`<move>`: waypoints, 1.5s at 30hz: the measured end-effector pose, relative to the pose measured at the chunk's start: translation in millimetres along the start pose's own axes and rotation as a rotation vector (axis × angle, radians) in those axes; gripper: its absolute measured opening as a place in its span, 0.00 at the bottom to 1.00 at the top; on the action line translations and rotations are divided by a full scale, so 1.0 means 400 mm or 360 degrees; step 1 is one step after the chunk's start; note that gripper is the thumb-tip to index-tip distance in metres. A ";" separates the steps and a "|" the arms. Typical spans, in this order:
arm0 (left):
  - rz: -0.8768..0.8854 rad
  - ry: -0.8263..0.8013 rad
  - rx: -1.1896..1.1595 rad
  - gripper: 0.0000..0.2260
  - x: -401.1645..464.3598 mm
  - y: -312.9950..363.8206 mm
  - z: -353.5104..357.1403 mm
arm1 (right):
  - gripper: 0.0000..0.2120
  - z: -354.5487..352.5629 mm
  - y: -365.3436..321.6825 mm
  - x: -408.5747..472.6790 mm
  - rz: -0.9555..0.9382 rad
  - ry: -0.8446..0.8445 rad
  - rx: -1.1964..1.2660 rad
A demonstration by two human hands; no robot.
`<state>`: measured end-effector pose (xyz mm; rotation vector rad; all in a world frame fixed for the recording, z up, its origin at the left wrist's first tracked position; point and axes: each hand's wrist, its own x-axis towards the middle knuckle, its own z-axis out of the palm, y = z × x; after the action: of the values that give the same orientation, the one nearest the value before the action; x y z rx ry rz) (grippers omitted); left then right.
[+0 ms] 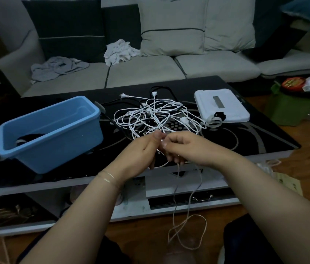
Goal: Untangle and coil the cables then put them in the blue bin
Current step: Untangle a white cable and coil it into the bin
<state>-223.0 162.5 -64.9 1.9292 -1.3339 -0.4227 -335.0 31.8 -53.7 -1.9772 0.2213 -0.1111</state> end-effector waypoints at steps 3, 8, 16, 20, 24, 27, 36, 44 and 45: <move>0.0061 -0.0055 -0.0047 0.19 -0.006 0.016 0.011 | 0.12 -0.026 0.011 0.001 0.0042 0.0039 0.0040; -0.0014 -0.0132 -0.0131 0.13 0.000 0.022 0.008 | 0.15 -0.046 0.034 0.003 -0.0086 0.0297 -0.0271; -0.0106 -0.0417 -0.0757 0.17 -0.014 0.030 -0.007 | 0.10 -0.071 0.034 0.011 -0.0126 0.0284 0.0124; -0.0079 -0.0394 -0.1103 0.21 -0.023 0.032 0.006 | 0.09 -0.063 0.051 0.035 -0.0104 0.0481 0.0173; -0.0144 -0.0354 -0.1317 0.24 -0.016 0.029 0.009 | 0.12 -0.026 0.063 0.061 -0.0182 0.0649 0.0068; -0.0144 -0.0439 -0.1494 0.20 -0.012 0.023 0.007 | 0.12 -0.022 0.063 0.072 -0.0194 0.0747 0.0127; -0.0262 -0.0198 -0.2338 0.21 0.008 0.019 0.000 | 0.15 0.037 0.080 0.107 -0.0211 0.0646 -0.0009; -0.0258 0.0536 -0.2570 0.16 0.017 -0.015 -0.063 | 0.09 0.137 0.086 0.070 -0.0216 0.0184 -0.0931; -0.0281 0.0578 -0.2398 0.16 0.019 -0.016 -0.060 | 0.08 0.140 0.079 0.065 -0.0252 0.0168 -0.0921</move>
<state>-200.7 166.2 -52.2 0.7416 -0.2895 -0.7945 -302.7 64.1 -105.6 -2.5683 0.1767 -0.2796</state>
